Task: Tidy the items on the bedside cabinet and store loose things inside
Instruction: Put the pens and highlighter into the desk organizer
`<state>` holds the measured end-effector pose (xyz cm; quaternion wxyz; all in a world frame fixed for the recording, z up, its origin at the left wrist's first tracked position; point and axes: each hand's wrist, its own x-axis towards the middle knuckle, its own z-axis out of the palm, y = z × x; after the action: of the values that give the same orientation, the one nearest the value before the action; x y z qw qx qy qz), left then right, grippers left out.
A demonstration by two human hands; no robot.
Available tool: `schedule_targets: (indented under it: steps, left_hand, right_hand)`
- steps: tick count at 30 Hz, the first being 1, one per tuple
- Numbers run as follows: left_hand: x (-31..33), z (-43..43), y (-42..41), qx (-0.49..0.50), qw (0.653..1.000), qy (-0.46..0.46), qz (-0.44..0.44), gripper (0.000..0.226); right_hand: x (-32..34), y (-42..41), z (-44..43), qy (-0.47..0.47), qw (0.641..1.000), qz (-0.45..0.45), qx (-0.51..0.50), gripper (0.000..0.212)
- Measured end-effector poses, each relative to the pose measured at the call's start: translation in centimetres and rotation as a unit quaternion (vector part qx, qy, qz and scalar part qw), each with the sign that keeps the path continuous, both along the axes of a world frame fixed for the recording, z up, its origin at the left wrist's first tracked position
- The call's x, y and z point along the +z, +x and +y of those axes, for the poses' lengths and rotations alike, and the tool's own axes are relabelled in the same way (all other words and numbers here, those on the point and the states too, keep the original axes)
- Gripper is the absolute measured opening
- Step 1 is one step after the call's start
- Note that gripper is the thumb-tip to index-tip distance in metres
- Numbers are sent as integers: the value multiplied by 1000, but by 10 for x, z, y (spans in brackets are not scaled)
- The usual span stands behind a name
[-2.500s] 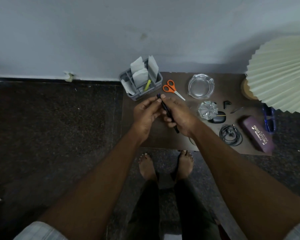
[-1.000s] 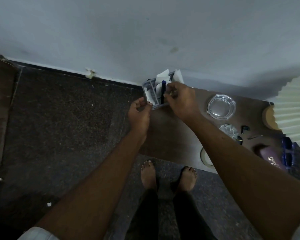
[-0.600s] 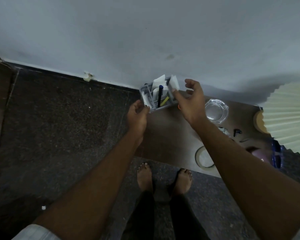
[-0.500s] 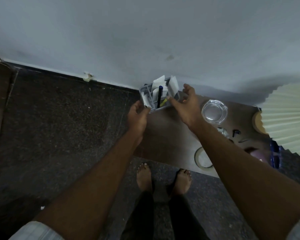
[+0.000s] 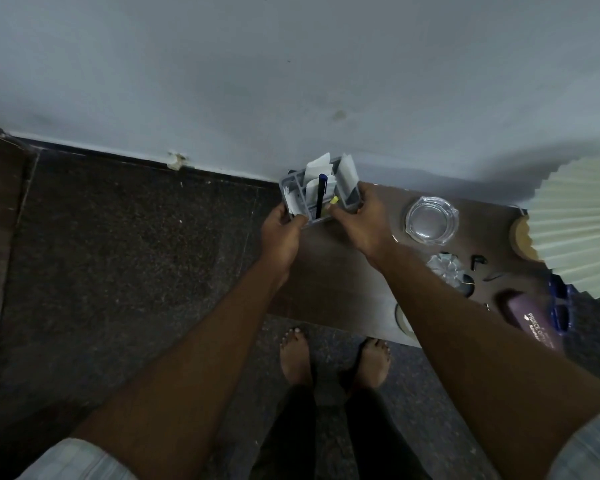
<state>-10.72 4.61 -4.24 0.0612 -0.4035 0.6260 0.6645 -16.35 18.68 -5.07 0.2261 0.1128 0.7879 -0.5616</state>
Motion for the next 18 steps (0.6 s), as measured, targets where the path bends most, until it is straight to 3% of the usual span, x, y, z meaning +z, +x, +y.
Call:
schedule_targets:
  steps: [3, 9, 18]
  left_hand:
    - [1, -1, 0, -10, 1000, -13, -8, 39]
    - [7, -2, -3, -30, 999, -41, -11, 40]
    - [6, -2, -5, -58, 997, -52, -12, 44]
  right_hand:
    - [-2, 8, 2, 2, 1000, 3, -18, 60]
    - [-2, 33, 3, -23, 998, 29, -49, 37]
    - [-7, 44, 5, -43, 996, 28, -68, 58]
